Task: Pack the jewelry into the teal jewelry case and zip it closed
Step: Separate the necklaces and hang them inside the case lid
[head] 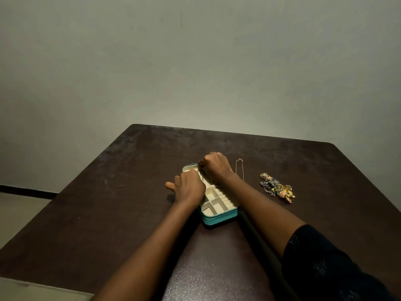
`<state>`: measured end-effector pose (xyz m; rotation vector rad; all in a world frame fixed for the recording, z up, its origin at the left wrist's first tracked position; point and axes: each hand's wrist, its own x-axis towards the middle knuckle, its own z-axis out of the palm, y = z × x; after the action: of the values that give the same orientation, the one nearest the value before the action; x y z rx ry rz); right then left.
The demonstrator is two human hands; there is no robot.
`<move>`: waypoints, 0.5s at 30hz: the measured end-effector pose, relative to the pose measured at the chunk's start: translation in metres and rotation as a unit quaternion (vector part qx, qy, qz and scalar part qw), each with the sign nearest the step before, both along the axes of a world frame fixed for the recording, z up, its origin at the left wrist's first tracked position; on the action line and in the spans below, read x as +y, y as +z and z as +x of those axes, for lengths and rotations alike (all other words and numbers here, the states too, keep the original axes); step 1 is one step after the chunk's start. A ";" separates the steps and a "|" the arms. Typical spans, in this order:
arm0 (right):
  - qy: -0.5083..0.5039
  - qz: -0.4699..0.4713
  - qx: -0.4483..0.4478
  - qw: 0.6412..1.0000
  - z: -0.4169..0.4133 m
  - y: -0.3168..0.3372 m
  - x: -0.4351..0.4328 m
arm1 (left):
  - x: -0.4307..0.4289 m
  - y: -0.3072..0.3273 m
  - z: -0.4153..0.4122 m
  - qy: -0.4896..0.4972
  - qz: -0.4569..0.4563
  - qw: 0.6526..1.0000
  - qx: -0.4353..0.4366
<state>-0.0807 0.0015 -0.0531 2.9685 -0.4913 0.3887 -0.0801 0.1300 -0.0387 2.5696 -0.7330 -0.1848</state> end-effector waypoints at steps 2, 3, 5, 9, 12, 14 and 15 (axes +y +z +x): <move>0.024 -0.009 0.004 1.000 -0.003 0.001 0.006 | 0.002 0.000 -0.002 -0.001 -0.002 1.000 0.004; 0.033 -0.008 -0.010 0.999 -0.003 -0.003 0.004 | 0.002 0.000 -0.003 -0.002 -0.004 1.000 0.005; 0.037 -0.008 -0.022 0.999 -0.003 -0.010 0.002 | 0.002 0.000 -0.006 -0.006 -0.008 1.000 0.005; 0.026 -0.008 -0.023 0.999 -0.001 -0.011 0.003 | 0.002 -0.002 -0.010 -0.005 -0.003 1.000 -0.008; 0.044 -0.009 -0.025 0.999 -0.004 -0.010 0.004 | 0.002 -0.004 -0.012 -0.005 -0.001 1.000 -0.020; 0.049 -0.011 -0.018 0.999 -0.006 -0.010 0.005 | 0.003 -0.004 -0.012 -0.002 -0.002 1.000 -0.014; 0.050 -0.007 -0.010 0.999 -0.007 -0.009 0.005 | 0.003 -0.005 -0.010 -0.004 -0.003 1.000 -0.007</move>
<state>-0.0872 0.0062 -0.0620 2.9861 -0.3414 0.4301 -0.0902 0.1328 -0.0436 2.5654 -0.7480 -0.1673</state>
